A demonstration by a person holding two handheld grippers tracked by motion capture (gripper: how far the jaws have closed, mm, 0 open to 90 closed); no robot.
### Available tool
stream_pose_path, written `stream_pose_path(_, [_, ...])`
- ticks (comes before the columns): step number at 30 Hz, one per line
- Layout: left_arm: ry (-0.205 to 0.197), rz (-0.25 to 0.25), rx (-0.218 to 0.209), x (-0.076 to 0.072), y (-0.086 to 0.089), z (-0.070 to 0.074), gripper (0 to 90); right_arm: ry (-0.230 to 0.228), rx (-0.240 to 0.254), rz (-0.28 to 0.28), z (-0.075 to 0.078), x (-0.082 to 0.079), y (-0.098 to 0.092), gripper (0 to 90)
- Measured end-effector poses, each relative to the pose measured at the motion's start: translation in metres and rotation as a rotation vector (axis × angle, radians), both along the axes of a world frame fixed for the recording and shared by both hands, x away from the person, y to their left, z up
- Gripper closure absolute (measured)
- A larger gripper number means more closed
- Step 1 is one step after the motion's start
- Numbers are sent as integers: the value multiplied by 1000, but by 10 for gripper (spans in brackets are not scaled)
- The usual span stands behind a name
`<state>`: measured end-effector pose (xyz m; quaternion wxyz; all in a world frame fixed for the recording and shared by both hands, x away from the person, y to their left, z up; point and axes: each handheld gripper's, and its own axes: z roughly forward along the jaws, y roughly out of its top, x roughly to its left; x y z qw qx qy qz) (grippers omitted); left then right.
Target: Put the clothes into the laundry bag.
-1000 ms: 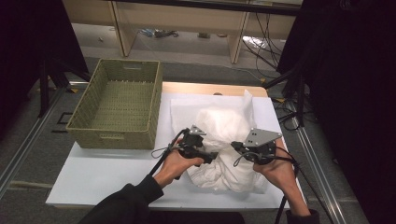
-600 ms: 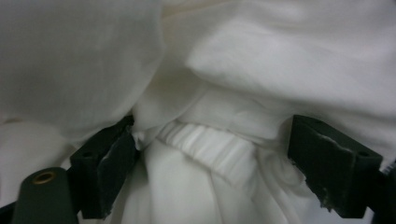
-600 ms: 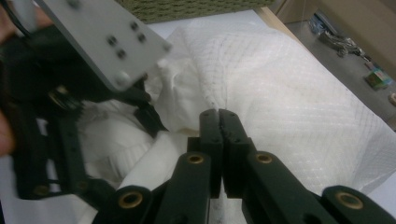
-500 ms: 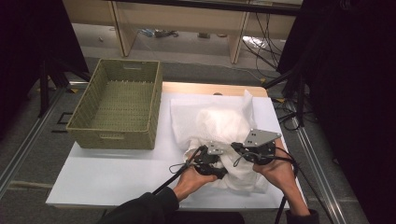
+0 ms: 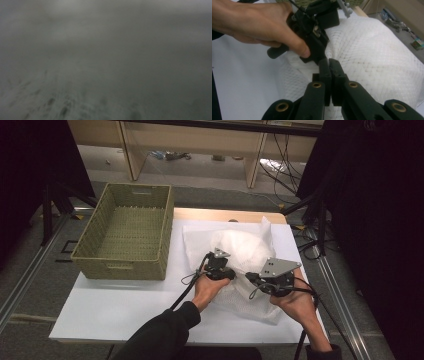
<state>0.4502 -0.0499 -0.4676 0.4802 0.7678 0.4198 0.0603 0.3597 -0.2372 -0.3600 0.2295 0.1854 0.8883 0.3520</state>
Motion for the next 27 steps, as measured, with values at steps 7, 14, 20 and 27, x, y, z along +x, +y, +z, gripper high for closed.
stream_pose_path(7, [13, -69, 76, -33, 38, 23, 297, 11, 1, -14, -4, 3, -6, 900])
stream_pose_path(14, [148, -150, 79, -52, 56, 12, 308, 15, -3, -5, -4, 3, 1, 900])
stream_pose_path(20, [51, -195, 111, -50, 24, 2, 702, 20, -8, -3, -7, 3, 1, 900])
stream_pose_path(27, [38, -158, -8, -35, 15, 28, 760, 8, 5, 2, -2, 1, -1, 900])
